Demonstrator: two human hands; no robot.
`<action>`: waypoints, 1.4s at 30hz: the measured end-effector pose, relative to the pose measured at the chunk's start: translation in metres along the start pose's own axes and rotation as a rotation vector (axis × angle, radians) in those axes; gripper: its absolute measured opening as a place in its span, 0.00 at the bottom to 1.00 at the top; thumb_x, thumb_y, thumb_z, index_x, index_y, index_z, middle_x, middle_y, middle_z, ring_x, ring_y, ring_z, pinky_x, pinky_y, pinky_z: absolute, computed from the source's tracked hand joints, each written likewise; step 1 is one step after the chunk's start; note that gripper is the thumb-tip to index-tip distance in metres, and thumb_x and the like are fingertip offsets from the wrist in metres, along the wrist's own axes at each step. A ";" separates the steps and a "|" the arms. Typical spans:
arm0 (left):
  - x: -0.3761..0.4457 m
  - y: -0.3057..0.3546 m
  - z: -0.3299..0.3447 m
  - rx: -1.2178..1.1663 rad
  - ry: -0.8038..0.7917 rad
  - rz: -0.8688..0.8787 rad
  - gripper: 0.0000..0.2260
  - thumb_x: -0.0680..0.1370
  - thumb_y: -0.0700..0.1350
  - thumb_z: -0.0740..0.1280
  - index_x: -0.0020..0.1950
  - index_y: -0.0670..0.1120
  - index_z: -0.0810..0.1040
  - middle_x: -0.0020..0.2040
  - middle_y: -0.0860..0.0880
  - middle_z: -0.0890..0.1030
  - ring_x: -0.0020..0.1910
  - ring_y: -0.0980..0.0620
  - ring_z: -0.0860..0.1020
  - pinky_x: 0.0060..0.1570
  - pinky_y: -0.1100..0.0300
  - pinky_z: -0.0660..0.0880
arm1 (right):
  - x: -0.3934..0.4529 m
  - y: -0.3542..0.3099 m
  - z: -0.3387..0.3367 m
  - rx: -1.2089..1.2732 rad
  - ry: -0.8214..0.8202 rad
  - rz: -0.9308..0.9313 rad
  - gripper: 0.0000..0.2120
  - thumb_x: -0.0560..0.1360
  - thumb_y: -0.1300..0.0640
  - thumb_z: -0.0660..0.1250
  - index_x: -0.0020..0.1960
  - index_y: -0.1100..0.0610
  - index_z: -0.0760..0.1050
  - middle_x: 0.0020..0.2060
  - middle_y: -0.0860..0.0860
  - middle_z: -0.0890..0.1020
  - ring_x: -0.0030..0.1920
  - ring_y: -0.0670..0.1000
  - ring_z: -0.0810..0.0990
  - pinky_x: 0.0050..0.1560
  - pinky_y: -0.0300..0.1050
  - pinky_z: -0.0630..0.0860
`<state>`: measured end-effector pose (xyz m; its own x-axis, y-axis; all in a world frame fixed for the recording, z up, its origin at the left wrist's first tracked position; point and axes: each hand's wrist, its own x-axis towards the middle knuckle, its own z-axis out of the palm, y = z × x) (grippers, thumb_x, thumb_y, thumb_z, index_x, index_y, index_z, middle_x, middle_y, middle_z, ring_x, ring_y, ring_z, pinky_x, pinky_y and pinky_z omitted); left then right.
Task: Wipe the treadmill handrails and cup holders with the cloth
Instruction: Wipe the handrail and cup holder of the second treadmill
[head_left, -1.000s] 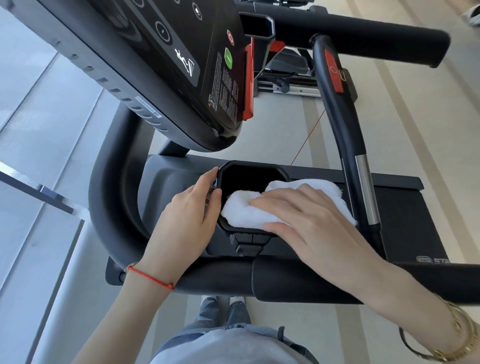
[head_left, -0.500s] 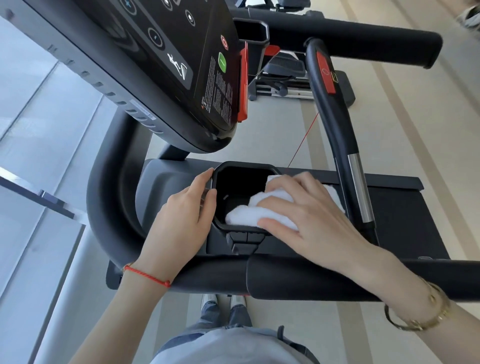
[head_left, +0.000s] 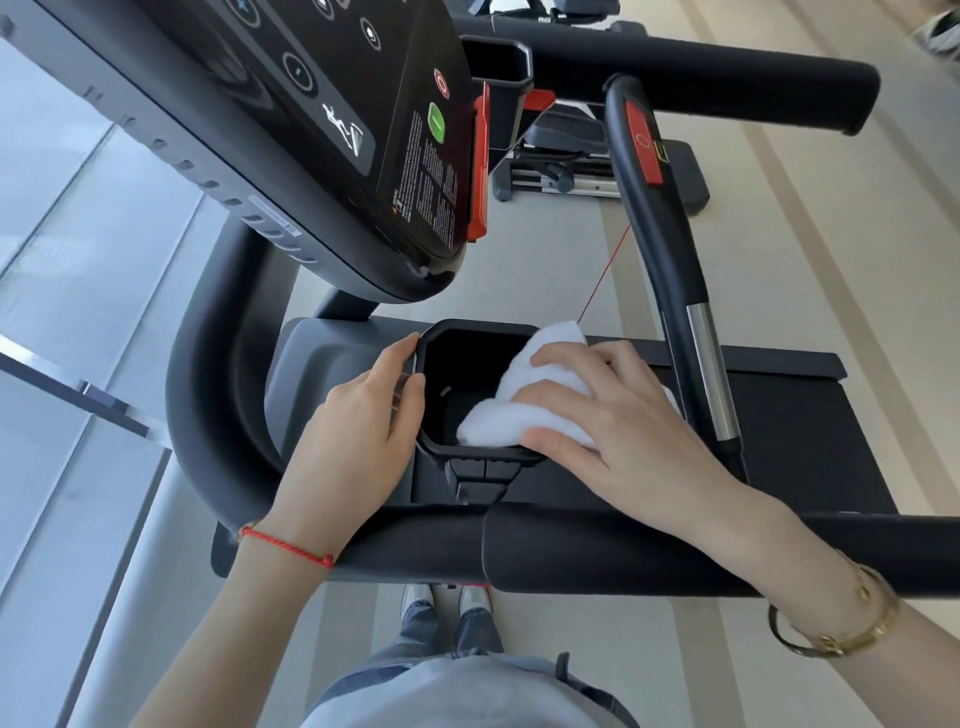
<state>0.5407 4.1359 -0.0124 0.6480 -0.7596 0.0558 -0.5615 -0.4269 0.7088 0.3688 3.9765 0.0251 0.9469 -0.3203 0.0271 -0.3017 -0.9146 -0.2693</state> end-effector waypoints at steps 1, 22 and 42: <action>0.000 0.000 0.000 0.000 -0.001 0.002 0.20 0.81 0.53 0.55 0.74 0.55 0.65 0.43 0.53 0.81 0.45 0.48 0.81 0.48 0.45 0.79 | -0.001 0.001 -0.001 0.037 -0.010 -0.002 0.17 0.78 0.38 0.54 0.58 0.43 0.75 0.66 0.38 0.67 0.61 0.51 0.65 0.59 0.50 0.70; 0.001 0.002 0.003 0.020 -0.005 -0.003 0.21 0.81 0.54 0.52 0.74 0.55 0.64 0.40 0.51 0.81 0.38 0.50 0.80 0.42 0.46 0.79 | -0.001 -0.007 0.014 0.086 0.197 0.163 0.17 0.80 0.44 0.55 0.61 0.54 0.70 0.64 0.47 0.68 0.54 0.51 0.66 0.54 0.50 0.71; 0.000 0.002 0.004 0.001 0.004 -0.005 0.20 0.81 0.53 0.53 0.73 0.56 0.64 0.40 0.51 0.81 0.40 0.50 0.80 0.44 0.46 0.79 | 0.053 0.006 0.020 0.479 -0.067 0.362 0.28 0.79 0.52 0.60 0.75 0.38 0.54 0.70 0.45 0.64 0.61 0.48 0.69 0.47 0.36 0.64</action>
<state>0.5376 4.1331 -0.0137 0.6529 -0.7555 0.0545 -0.5585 -0.4316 0.7084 0.4195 3.9593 0.0059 0.8032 -0.5598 -0.2037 -0.5370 -0.5326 -0.6542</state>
